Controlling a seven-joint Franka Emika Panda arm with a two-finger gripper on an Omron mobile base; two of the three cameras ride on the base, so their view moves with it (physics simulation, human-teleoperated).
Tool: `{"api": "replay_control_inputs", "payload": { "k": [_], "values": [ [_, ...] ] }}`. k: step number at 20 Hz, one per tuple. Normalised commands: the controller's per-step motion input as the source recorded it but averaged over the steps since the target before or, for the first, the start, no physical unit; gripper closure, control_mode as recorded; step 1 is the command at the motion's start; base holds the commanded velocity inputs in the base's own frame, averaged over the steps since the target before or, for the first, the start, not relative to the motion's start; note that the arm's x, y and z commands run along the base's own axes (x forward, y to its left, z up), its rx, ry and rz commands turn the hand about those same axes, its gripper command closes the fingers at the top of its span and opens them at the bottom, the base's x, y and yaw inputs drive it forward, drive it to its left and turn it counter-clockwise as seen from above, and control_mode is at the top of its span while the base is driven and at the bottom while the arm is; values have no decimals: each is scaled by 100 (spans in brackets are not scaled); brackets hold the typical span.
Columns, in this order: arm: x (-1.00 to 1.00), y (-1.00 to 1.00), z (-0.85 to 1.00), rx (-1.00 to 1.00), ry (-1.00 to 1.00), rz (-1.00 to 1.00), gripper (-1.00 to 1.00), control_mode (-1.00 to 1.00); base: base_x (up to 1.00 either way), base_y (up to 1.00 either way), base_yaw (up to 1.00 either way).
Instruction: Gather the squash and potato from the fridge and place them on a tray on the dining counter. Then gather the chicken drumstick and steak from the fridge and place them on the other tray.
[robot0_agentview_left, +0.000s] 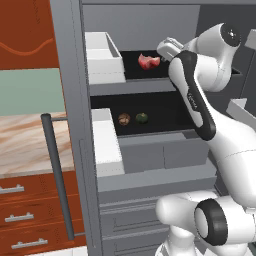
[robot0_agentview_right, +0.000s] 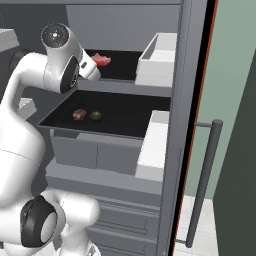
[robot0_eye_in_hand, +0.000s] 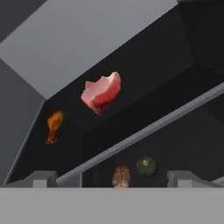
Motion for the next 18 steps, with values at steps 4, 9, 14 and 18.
{"api": "replay_control_inputs", "payload": {
  "k": [4,9,14,18],
  "values": [
    [50,0,-15,1,1,0,-100,-100,0,0,0],
    [51,1,-13,0,0,0,-100,-100,0,0,0],
    [50,2,-12,0,0,0,-100,-100,0,0,0],
    [51,2,-7,1,0,0,-100,-100,0,0,0]
  ]
}}
